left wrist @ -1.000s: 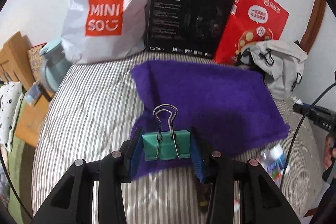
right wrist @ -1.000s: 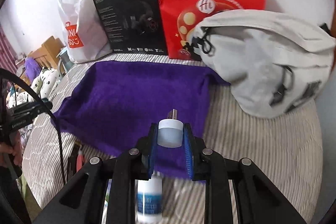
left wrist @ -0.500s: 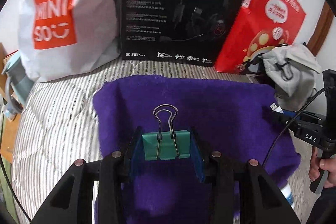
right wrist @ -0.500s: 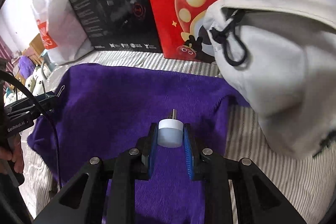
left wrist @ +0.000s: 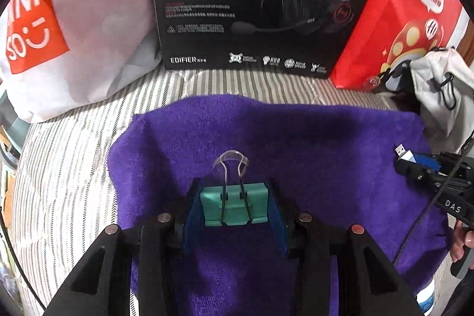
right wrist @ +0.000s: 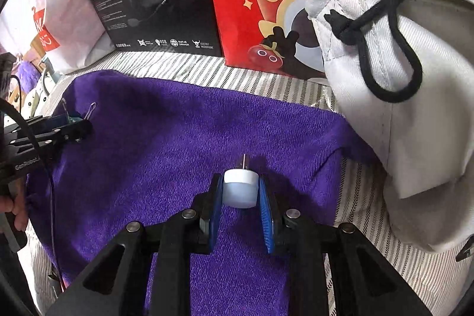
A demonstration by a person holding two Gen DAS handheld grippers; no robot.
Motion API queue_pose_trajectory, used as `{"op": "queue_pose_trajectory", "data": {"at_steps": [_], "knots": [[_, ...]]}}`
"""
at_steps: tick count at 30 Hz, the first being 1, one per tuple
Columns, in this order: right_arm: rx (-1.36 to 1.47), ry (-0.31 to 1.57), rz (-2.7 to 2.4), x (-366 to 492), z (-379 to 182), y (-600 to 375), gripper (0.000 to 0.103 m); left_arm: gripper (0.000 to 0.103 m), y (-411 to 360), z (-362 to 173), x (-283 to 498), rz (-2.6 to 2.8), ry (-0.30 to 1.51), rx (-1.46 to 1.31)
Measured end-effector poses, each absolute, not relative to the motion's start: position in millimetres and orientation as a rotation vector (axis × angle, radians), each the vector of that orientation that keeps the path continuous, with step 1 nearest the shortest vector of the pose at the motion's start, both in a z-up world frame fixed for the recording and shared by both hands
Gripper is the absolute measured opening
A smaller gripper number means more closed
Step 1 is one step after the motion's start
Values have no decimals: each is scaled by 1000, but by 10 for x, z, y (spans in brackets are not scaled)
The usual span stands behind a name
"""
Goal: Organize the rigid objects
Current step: 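Carry clip and white bottle onto the purple towel and open both grippers, then grasp the black-gold Grand Reserve box with left while right moves toward the balm jar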
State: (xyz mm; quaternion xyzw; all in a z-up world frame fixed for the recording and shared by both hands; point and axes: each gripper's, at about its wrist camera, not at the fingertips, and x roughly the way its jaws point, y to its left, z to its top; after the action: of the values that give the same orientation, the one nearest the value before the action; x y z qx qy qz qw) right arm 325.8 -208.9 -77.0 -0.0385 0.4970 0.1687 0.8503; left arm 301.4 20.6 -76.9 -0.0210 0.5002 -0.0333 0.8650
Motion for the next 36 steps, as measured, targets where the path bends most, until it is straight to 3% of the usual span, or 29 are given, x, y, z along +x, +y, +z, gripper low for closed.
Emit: {"op": "queue_pose_trajectory", "data": {"at_steps": [1, 4, 5, 6, 12, 28, 36], "knots": [[-89, 1047, 368, 3260, -777, -2077, 28, 40, 185, -770, 3021, -66, 1050, -29], [-88, 1059, 422, 3222, -777, -2063, 53, 41, 122, -800, 3073, -60, 1065, 16], [-93, 1066, 429, 3206, -780, -2048, 63, 45, 84, -800, 3069, -58, 1070, 36], [-100, 1069, 424, 3185, -780, -2044, 65, 49, 50, -798, 3049, -55, 1073, 51], [-129, 1073, 391, 2984, -737, -2074, 65, 67, 55, -784, 2890, -56, 1080, 12], [30, 970, 350, 1749, -173, -2548, 66, 67, 161, -243, 1862, -46, 999, -34], [57, 951, 335, 1228, -95, -2600, 67, 67, 340, -440, 1209, -16, 1042, -2]]}}
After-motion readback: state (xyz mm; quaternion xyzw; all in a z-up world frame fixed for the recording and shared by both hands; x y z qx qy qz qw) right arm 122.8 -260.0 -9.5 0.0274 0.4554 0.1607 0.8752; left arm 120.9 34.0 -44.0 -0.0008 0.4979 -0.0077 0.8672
